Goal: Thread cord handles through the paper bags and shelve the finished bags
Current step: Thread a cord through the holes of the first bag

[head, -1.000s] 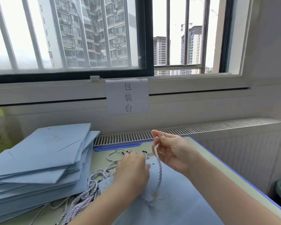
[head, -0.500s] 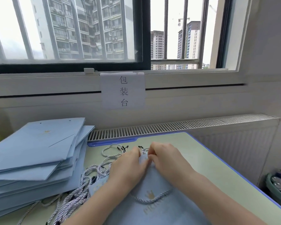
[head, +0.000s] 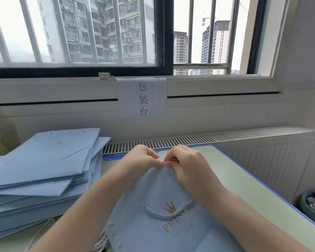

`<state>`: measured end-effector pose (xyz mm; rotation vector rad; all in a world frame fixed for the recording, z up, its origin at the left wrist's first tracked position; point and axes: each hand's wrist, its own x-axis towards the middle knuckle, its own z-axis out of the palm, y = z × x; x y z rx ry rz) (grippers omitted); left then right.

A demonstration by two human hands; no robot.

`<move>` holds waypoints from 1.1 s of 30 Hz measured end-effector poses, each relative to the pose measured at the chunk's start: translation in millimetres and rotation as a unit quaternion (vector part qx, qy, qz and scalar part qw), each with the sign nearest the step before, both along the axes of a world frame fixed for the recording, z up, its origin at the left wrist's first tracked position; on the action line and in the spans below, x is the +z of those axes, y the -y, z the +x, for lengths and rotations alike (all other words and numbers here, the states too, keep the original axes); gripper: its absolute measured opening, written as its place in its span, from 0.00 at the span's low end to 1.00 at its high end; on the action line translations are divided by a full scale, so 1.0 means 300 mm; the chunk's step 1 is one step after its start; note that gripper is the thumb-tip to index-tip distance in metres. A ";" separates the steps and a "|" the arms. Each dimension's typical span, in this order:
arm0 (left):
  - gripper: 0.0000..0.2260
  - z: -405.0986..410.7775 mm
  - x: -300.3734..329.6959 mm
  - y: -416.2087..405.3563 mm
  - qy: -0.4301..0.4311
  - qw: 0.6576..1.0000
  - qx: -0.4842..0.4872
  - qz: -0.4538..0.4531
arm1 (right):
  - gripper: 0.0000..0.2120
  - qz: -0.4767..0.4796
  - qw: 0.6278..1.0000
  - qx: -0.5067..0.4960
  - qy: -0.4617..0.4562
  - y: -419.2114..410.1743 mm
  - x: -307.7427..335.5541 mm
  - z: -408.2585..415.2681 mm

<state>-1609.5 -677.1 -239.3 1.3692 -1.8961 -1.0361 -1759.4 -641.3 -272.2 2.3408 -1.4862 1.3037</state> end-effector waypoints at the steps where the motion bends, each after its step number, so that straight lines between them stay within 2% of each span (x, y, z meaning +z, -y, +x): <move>1: 0.07 0.006 0.005 -0.002 0.001 1.000 -0.003 0.016 | 0.04 0.004 1.000 0.001 0.002 0.000 0.000 0.000; 5: 0.07 0.027 0.024 -0.003 -0.004 0.995 -0.033 0.098 | 0.05 -0.012 0.999 -0.018 -0.024 0.006 -0.007 -0.002; 8: 0.08 0.033 0.035 0.004 -0.009 0.992 -0.045 0.117 | 0.04 -0.011 0.998 0.006 -0.055 0.005 -0.005 0.005; 13: 0.10 0.054 0.031 0.013 -0.073 0.976 -0.082 0.189 | 0.11 0.011 0.998 0.054 -0.007 -0.002 0.014 0.001; 19: 0.12 0.096 0.026 0.056 -0.165 0.939 -0.113 0.279 | 0.03 0.009 0.996 0.048 0.079 -0.009 0.023 0.011; 23: 0.12 0.100 0.021 0.051 -0.136 0.948 -0.137 0.254 | 0.05 0.020 0.992 0.064 0.107 -0.017 0.032 0.015; 26: 0.17 0.102 0.015 0.049 -0.113 0.952 -0.142 0.246 | 0.04 0.014 0.991 0.073 0.109 -0.024 0.034 0.022; 29: 0.09 0.099 0.021 0.049 -0.106 0.954 -0.145 0.242 | 0.04 0.014 0.992 0.077 0.095 -0.030 0.032 0.027; 31: 0.09 0.092 0.032 0.042 -0.088 0.959 -0.132 0.235 | 0.04 0.057 0.987 0.089 0.121 -0.031 0.028 0.031; 33: 0.10 0.088 0.033 0.037 -0.063 0.963 -0.123 0.233 | 0.04 0.121 0.967 0.114 0.192 -0.030 0.031 0.031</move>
